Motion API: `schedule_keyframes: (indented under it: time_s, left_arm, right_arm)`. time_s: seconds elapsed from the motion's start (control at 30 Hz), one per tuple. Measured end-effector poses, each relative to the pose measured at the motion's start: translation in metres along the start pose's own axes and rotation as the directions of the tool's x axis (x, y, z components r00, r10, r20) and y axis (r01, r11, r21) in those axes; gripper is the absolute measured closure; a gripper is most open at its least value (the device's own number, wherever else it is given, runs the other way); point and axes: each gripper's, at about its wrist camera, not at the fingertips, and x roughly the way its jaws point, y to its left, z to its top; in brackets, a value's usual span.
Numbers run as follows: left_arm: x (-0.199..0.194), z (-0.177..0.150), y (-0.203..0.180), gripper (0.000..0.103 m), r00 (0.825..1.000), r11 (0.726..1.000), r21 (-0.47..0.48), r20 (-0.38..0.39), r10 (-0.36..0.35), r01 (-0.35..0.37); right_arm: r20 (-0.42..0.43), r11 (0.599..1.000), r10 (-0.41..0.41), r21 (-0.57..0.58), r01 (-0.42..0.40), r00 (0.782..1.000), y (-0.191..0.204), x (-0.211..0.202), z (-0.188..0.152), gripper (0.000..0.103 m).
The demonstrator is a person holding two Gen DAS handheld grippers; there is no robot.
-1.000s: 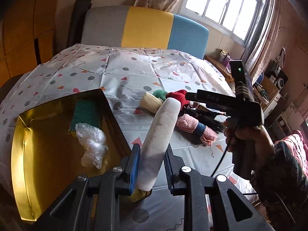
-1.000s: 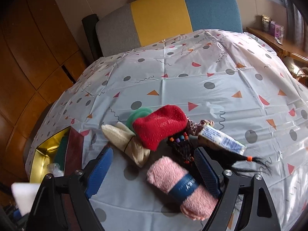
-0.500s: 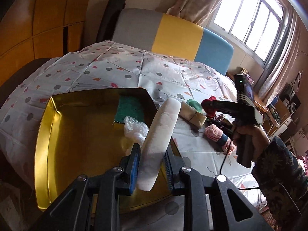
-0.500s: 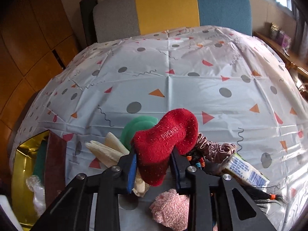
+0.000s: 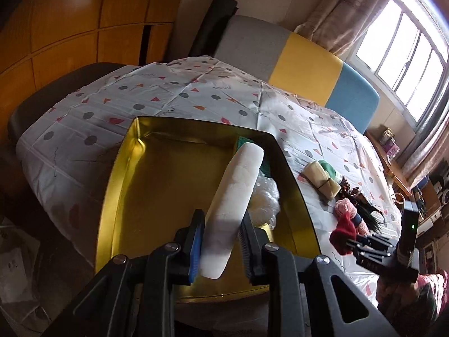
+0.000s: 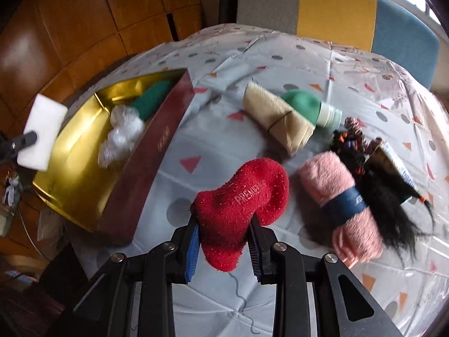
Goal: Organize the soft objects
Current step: 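Carry the foam block into the box with the left tool while the right tool grasps the red sock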
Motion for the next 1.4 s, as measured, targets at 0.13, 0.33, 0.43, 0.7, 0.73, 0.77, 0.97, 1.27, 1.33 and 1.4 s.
schedule_keyframes:
  time_s: [0.13,0.33,0.43,0.7,0.73,0.77,0.97,1.27,1.33,1.4]
  left_arm:
    - [-0.003,-0.003,0.018,0.079,0.999,0.998,-0.057,-0.006,0.036,-0.036]
    - [0.009,0.002,0.031,0.079,0.998,0.99,-0.133,-0.048,0.045,-0.051]
    - [0.02,0.013,0.029,0.079,0.998,0.988,-0.15,-0.059,0.038,-0.047]
    - [0.07,0.051,0.024,0.079,0.995,0.974,-0.221,-0.095,0.026,-0.047]
    - [0.078,0.056,0.022,0.079,0.994,0.973,-0.222,-0.097,0.042,-0.063]
    - [0.086,0.06,0.021,0.079,0.993,0.973,-0.22,-0.106,0.047,-0.07]
    - [0.124,0.076,0.012,0.077,0.987,0.968,-0.232,-0.147,0.064,-0.097]
    - [0.134,0.075,0.004,0.048,0.986,0.977,-0.2,-0.159,0.04,-0.072]
    - [0.124,0.07,0.001,0.048,0.988,0.982,-0.168,-0.142,0.059,-0.083]
    - [0.111,0.064,-0.001,0.048,0.987,0.981,-0.156,-0.126,0.099,-0.119]
  right_arm:
    - [-0.005,1.0,-0.006,0.026,0.006,1.0,-0.005,0.013,-0.02,0.072]
    - [0.013,0.999,0.02,0.036,-0.021,1.0,-0.011,0.013,-0.022,0.072]
    - [0.011,1.0,0.002,0.012,-0.002,1.0,-0.006,0.013,-0.02,0.072]
    - [0.011,1.0,-0.01,0.0,0.01,1.0,-0.004,0.014,-0.019,0.072]
    - [0.01,1.0,-0.01,0.001,0.01,1.0,-0.004,0.014,-0.019,0.072]
    - [0.01,1.0,-0.01,0.001,0.01,1.0,-0.004,0.014,-0.019,0.072]
    - [0.014,1.0,-0.004,0.008,0.003,1.0,-0.005,0.014,-0.019,0.072]
    - [0.018,1.0,-0.003,0.01,0.002,1.0,-0.005,0.014,-0.02,0.072]
    - [0.019,1.0,-0.005,0.008,0.005,1.0,-0.005,0.014,-0.02,0.072]
    - [0.019,1.0,-0.008,0.007,0.008,1.0,-0.005,0.014,-0.02,0.072]
